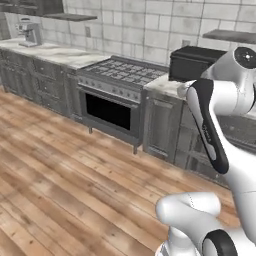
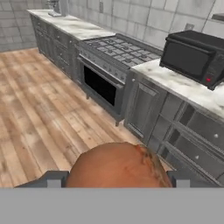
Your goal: Grab the lemon and onion from the fridge, place them in the blender, close the lid, and turn on the blender to create a marinade.
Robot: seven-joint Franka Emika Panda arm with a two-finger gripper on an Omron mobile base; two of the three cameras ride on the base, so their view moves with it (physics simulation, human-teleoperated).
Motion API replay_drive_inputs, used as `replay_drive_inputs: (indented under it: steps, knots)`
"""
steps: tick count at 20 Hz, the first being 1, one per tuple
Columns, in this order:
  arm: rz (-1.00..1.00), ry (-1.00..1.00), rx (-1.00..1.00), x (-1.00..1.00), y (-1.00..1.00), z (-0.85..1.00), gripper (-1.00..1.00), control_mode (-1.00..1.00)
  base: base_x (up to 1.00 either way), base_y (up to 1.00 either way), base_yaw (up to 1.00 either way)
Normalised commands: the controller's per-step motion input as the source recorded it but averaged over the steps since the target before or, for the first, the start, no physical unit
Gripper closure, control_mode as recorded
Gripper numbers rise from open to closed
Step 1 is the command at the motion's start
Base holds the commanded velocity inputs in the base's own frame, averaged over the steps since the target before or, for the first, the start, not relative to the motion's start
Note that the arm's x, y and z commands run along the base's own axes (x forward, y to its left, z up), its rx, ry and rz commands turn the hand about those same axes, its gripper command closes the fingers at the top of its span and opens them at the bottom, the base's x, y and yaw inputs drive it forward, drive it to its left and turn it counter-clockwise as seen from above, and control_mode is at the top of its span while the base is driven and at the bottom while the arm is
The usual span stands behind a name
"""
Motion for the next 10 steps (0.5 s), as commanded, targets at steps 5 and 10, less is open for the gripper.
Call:
replay_drive_inputs:
  steps: [5, 10]
  knots:
    - [0.0, 0.0, 0.0, 0.0, 0.0, 0.0, 1.0, 1.0, 0.99, 0.0, 0.47]
    - [0.0, 0.0, 0.0, 0.0, 0.0, 0.0, 1.0, 1.0, 1.0, 0.02, 0.46]
